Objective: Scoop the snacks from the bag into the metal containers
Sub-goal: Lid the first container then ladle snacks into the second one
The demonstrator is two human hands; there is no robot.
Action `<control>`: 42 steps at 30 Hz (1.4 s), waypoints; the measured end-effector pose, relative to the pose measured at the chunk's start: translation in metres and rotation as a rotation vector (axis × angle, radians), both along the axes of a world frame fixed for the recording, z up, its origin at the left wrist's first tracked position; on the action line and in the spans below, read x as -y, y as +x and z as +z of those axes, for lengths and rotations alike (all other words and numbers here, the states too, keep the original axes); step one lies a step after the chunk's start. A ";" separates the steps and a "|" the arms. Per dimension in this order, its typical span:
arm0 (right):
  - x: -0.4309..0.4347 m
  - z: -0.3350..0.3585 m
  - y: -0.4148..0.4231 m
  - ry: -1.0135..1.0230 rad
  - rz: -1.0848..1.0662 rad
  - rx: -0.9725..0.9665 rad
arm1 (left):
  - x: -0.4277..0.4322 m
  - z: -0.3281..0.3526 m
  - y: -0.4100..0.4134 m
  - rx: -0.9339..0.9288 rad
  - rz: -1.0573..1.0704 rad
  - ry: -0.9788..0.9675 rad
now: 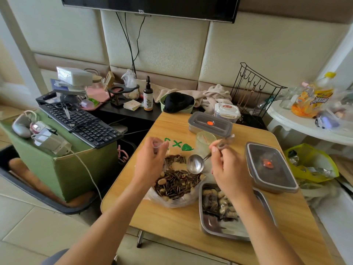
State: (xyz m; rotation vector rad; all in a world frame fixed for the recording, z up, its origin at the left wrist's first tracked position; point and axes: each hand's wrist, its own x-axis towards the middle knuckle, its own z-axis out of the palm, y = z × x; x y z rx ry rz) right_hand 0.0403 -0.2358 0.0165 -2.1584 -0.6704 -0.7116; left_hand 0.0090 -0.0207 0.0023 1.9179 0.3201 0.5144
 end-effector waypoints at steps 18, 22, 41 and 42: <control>-0.055 -0.004 -0.015 -0.101 0.209 0.169 | -0.031 -0.020 -0.016 -0.096 0.210 -0.262; -0.064 0.000 -0.021 -0.075 0.211 0.161 | -0.035 -0.023 -0.008 -0.157 0.194 -0.375; -0.029 0.000 -0.007 0.376 -0.130 -0.453 | -0.018 -0.014 -0.004 -0.060 0.201 -0.093; -0.028 0.000 -0.007 0.379 -0.137 -0.455 | -0.016 -0.015 -0.003 -0.058 0.199 -0.022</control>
